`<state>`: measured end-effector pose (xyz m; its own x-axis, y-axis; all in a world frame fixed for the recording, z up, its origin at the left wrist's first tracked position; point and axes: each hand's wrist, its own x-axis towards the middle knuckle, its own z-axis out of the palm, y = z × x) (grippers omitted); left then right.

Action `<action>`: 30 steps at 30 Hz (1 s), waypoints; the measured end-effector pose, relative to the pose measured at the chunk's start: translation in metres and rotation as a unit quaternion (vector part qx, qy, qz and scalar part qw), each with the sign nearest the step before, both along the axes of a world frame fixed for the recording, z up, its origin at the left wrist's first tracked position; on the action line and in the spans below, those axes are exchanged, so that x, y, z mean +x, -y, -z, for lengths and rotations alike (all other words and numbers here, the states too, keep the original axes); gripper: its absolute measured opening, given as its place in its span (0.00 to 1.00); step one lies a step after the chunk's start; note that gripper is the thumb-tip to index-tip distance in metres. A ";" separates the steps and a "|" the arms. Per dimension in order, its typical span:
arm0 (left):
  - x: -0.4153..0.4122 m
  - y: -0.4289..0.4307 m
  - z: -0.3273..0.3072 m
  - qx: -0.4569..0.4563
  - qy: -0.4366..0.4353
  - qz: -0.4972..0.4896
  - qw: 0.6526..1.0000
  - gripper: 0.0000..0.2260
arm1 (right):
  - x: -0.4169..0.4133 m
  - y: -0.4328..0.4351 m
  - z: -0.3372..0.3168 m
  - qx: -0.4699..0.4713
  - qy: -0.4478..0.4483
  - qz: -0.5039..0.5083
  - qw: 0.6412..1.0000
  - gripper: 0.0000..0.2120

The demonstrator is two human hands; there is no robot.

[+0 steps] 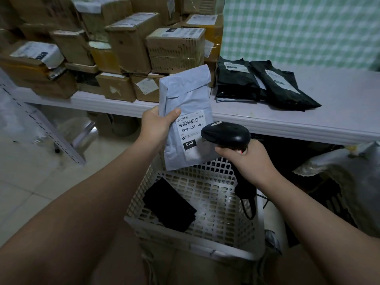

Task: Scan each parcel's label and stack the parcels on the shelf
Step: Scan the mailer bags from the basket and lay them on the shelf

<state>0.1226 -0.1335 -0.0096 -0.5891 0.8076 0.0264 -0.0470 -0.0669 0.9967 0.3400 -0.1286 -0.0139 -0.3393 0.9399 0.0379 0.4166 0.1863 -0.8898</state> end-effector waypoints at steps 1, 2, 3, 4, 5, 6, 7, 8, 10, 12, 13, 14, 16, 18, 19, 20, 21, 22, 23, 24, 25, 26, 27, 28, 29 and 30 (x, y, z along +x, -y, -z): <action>0.000 -0.001 0.000 -0.002 -0.004 -0.002 1.000 0.02 | 0.000 0.001 -0.001 0.001 -0.001 -0.001 1.000 0.09; 0.000 -0.002 0.001 -0.007 -0.006 -0.001 1.000 0.02 | 0.000 0.001 -0.001 0.003 -0.001 -0.003 1.000 0.09; 0.000 -0.002 0.001 -0.014 -0.006 0.002 1.000 0.03 | 0.001 0.002 -0.002 0.005 -0.001 -0.006 1.000 0.09; 0.000 -0.003 0.002 -0.020 -0.006 0.005 1.000 0.04 | 0.001 0.002 -0.003 0.007 0.000 -0.007 1.000 0.08; 0.001 -0.003 0.002 -0.021 -0.006 0.005 1.000 0.03 | 0.001 0.002 -0.003 0.008 0.001 -0.007 1.000 0.08; 0.001 -0.004 0.002 -0.021 -0.009 0.003 1.000 0.03 | 0.002 0.002 -0.003 0.009 0.000 -0.006 1.000 0.08; 0.001 -0.004 0.002 -0.020 -0.012 0.000 1.000 0.02 | 0.002 0.002 -0.003 0.009 -0.001 -0.006 1.000 0.07; 0.002 -0.004 0.001 -0.020 -0.017 -0.003 1.000 0.02 | 0.002 0.002 -0.003 0.008 -0.004 -0.006 1.000 0.07; 0.002 -0.004 0.001 -0.022 -0.027 -0.004 0.999 0.02 | 0.002 0.002 -0.004 0.006 -0.016 -0.003 1.000 0.06; 0.002 -0.003 0.001 -0.027 -0.034 -0.005 0.999 0.02 | 0.001 0.002 -0.004 0.005 -0.021 -0.001 1.000 0.06; 0.002 -0.003 0.001 -0.028 -0.034 -0.005 0.999 0.02 | 0.001 0.002 -0.004 0.005 -0.020 0.000 1.000 0.05; 0.002 -0.003 0.001 -0.029 -0.035 -0.006 0.999 0.02 | 0.002 0.001 -0.003 0.005 -0.020 0.001 1.000 0.05; 0.003 -0.003 0.002 -0.030 -0.037 -0.008 0.999 0.01 | 0.002 0.001 -0.002 0.002 -0.016 0.001 1.000 0.06; 0.003 -0.003 0.002 -0.030 -0.046 -0.013 0.998 0.01 | 0.001 0.001 -0.002 0.001 -0.013 0.004 1.000 0.07; 0.002 -0.003 0.002 -0.032 -0.052 -0.018 0.998 0.02 | 0.001 0.001 -0.002 0.001 -0.012 0.007 1.000 0.07; 0.002 -0.003 0.002 -0.035 -0.060 -0.023 0.997 0.02 | 0.001 0.001 -0.002 0.004 -0.011 0.010 1.000 0.08; 0.001 -0.003 0.002 -0.038 -0.068 -0.027 0.997 0.03 | 0.001 0.000 -0.002 0.006 -0.008 0.013 1.000 0.08; 0.000 -0.003 0.003 -0.042 -0.079 -0.032 0.995 0.03 | 0.002 0.000 -0.002 0.008 -0.005 0.014 1.000 0.08; -0.001 -0.004 0.004 -0.047 -0.089 -0.035 0.994 0.03 | 0.002 0.000 -0.002 0.010 -0.002 0.015 1.000 0.08; -0.001 -0.004 0.005 -0.050 -0.098 -0.037 0.993 0.02 | 0.002 0.000 -0.002 0.011 0.001 0.013 1.000 0.07; -0.002 -0.004 0.006 -0.052 -0.101 -0.040 0.993 0.02 | 0.002 0.001 -0.002 0.010 0.002 0.011 1.000 0.07; -0.002 -0.004 0.006 -0.052 -0.102 -0.041 0.993 0.03 | 0.002 0.001 -0.001 0.008 0.001 0.008 1.000 0.07; -0.002 -0.004 0.006 -0.055 -0.103 -0.041 0.992 0.04 | 0.003 0.001 -0.001 0.007 0.002 0.006 1.000 0.08; -0.002 -0.004 0.006 -0.055 -0.105 -0.039 0.992 0.04 | 0.003 0.001 0.000 0.006 0.005 0.003 1.000 0.08; -0.001 -0.004 0.005 -0.055 -0.105 -0.036 0.992 0.03 | 0.003 0.000 0.001 0.003 0.004 -0.001 1.000 0.08; 0.000 -0.004 0.005 -0.053 -0.100 -0.032 0.993 0.02 | 0.003 -0.001 0.002 -0.003 -0.002 -0.010 1.000 0.07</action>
<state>0.1228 -0.1299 -0.0145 -0.6305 0.7734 0.0660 0.1541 0.0414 0.9872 0.3432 -0.1277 -0.0163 -0.3571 0.9334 0.0341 0.4085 0.1890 -0.8930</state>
